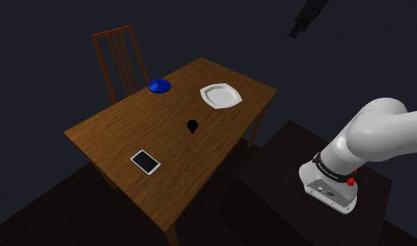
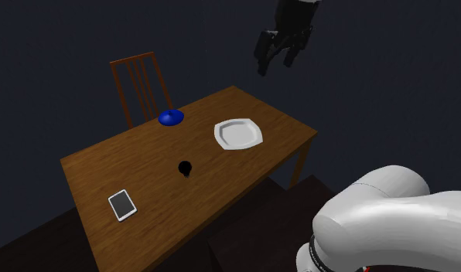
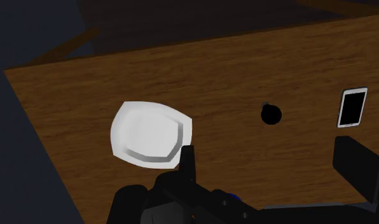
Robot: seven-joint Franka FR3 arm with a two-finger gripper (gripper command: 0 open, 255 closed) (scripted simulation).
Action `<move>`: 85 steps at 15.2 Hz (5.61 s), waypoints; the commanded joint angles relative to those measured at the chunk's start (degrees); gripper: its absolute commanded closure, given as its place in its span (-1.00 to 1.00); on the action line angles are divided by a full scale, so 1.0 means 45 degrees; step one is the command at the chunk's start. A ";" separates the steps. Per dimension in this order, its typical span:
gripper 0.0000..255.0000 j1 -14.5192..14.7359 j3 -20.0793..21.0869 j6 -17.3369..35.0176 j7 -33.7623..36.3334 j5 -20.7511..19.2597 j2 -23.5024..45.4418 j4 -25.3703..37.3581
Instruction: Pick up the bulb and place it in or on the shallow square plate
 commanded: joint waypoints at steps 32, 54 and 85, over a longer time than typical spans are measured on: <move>-1.00 0.2176 0.1489 1.2871 -0.0520 0.2348 1.1227 -0.1703; -1.00 0.2804 0.2111 1.5909 -0.0792 0.2635 1.8656 0.2730; -1.00 0.8751 -0.1630 1.4887 1.0427 0.5719 2.0295 0.3820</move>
